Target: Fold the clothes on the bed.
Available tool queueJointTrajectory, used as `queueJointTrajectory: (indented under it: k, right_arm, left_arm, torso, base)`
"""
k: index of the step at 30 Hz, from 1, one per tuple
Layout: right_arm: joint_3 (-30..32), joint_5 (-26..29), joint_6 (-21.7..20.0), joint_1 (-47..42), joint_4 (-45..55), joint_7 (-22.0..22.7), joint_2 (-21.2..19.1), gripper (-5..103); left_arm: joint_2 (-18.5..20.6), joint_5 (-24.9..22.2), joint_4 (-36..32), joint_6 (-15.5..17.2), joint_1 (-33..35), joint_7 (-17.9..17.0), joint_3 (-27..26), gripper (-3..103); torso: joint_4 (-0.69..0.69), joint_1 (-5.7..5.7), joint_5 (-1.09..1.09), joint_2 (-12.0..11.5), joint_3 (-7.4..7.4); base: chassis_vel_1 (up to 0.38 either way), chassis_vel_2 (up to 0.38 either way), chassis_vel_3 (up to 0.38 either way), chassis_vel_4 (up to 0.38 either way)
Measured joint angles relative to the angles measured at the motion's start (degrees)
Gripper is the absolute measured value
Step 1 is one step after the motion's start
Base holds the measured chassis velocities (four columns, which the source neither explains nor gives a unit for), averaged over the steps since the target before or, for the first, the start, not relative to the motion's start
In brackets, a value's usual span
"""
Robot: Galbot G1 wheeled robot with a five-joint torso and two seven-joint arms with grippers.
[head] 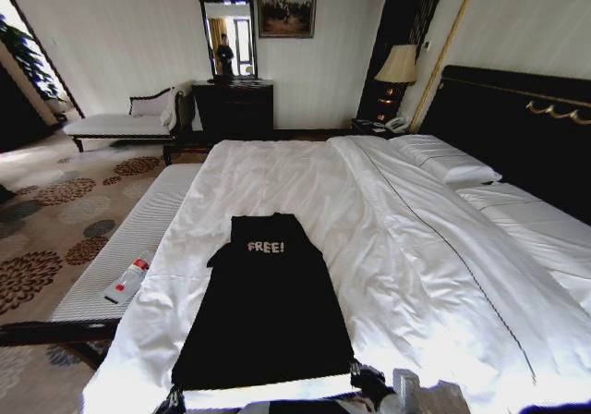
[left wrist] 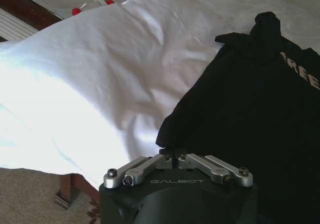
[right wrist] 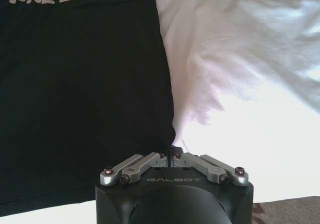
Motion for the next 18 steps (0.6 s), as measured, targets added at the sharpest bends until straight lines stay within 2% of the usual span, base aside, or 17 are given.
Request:
queueJointTrajectory:
  k: [9, 16, 17, 18]
  right_arm:
    - [-2.43, -1.19, 1.01, 0.95, -2.05, 0.47, 0.83, 0]
    - [-2.84, -1.35, 1.62, 1.50, -2.50, 0.73, 0.96, -1]
    - [-2.92, -1.35, 1.77, 1.62, -2.54, 0.73, 0.93, 4]
    - [-3.08, -1.36, 2.23, 1.74, -2.64, 0.73, 0.93, 4]
  left_arm:
    - [-0.04, 0.63, 4.39, -0.22, -3.40, -0.97, 0.24, 0]
    - [0.51, 1.14, 5.15, -0.14, -3.64, -1.12, 1.59, 0]
    - [0.60, 1.25, 5.09, -0.11, -3.64, -1.15, 2.16, 0]
    - [0.68, 1.36, 4.89, -0.02, -3.67, -1.20, 2.89, 6]
  torso:
    - [-0.01, 0.00, -0.01, 0.00, 0.00]
    - [0.00, 0.00, 0.00, 0.00, 0.00]
    - [0.00, 0.00, 0.00, 0.00, 0.00]
    - [0.00, 0.00, 0.00, 0.00, 0.00]
  base:
    - [0.000, 0.000, 0.000, 0.000]
    - [0.000, 0.000, 0.000, 0.000]
    - [0.000, 0.000, 0.000, 0.000]
    - [0.000, 0.000, 0.000, 0.000]
